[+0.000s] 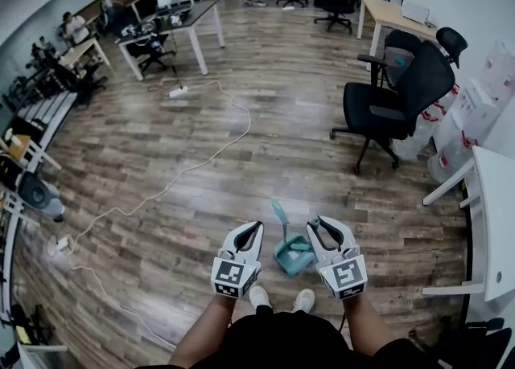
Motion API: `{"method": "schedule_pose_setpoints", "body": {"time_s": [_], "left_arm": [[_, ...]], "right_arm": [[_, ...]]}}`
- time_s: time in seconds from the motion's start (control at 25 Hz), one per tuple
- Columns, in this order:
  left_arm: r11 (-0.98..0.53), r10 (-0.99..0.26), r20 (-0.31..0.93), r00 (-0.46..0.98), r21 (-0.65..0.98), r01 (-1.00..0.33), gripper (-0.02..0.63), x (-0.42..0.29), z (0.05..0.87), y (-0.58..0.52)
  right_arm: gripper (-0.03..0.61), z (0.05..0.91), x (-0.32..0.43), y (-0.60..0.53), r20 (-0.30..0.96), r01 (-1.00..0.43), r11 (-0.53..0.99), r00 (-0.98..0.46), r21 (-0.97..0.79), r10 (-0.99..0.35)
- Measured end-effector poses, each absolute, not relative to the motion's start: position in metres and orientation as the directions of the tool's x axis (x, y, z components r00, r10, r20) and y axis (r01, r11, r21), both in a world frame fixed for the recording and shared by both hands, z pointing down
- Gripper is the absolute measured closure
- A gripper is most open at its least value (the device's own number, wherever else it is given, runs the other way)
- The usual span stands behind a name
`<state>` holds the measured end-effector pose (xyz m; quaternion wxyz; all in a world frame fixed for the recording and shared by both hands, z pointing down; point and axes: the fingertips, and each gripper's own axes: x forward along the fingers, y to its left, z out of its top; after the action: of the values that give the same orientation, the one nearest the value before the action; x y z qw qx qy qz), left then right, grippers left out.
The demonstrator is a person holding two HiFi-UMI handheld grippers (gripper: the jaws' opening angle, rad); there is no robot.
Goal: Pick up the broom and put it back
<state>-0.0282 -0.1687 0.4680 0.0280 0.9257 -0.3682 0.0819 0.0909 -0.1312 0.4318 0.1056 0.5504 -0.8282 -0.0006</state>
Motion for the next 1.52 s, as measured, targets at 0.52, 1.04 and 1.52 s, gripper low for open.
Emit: {"method": "schedule_pose_setpoints", "body": {"time_s": [0.52, 1.04, 1.52], "left_arm": [[-0.740, -0.636, 0.290, 0.715, 0.033, -0.672, 0.597, -0.025, 0.519, -0.149], [-0.738, -0.594, 0.413, 0.690, 0.063, -0.672, 0.597, -0.032, 0.576, -0.132], [-0.771, -0.536, 0.488, 0.690, 0.051, -0.635, 0.597, -0.044, 0.616, -0.126]], "right_arm": [[0.491, 0.504, 0.091, -0.106, 0.317, -0.886, 0.455, -0.410, 0.082, -0.855], [0.489, 0.585, 0.091, -0.080, 0.470, -0.852, 0.521, -0.441, 0.048, -0.765], [0.486, 0.680, 0.082, -0.067, 0.672, -0.848, 0.527, -0.360, 0.053, -0.647]]}}
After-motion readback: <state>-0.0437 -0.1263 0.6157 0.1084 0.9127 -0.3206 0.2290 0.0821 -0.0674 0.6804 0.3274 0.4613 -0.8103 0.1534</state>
